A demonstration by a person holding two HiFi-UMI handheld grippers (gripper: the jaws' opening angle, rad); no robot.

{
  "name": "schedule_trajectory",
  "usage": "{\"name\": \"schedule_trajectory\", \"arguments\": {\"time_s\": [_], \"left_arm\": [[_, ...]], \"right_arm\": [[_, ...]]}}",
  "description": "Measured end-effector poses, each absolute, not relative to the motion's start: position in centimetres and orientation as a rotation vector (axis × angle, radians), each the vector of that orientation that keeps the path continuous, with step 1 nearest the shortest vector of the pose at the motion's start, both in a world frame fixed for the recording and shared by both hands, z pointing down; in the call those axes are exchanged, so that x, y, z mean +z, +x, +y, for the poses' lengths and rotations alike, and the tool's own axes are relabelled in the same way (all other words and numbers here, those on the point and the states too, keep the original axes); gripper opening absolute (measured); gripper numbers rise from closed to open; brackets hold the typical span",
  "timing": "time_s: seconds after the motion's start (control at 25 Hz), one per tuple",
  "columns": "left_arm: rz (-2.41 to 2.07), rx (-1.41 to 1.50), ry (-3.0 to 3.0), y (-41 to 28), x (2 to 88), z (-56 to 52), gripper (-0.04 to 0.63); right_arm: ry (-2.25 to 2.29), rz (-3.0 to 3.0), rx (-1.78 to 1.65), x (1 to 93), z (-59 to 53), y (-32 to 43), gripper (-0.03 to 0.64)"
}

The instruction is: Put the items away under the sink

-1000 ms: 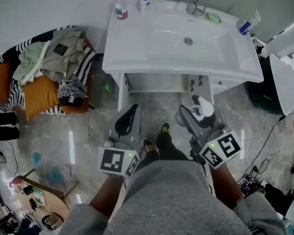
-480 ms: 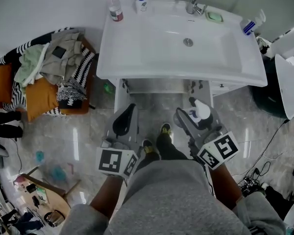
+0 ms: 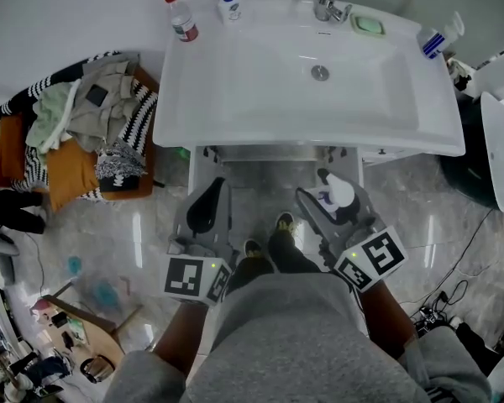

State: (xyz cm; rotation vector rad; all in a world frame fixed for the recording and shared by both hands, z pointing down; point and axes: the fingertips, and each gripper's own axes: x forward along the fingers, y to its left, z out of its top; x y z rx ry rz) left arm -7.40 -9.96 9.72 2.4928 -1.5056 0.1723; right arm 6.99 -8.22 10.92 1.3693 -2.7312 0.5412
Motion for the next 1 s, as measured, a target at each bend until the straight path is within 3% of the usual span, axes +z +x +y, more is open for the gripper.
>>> {"name": "schedule_trajectory", "arguments": {"time_s": [1.0], "left_arm": [[-1.415, 0.177, 2.46, -11.0, 14.6, -13.3, 0.011]], "right_arm": [[1.389, -2.606, 0.567, 16.2, -10.8, 2.0, 0.212]]}}
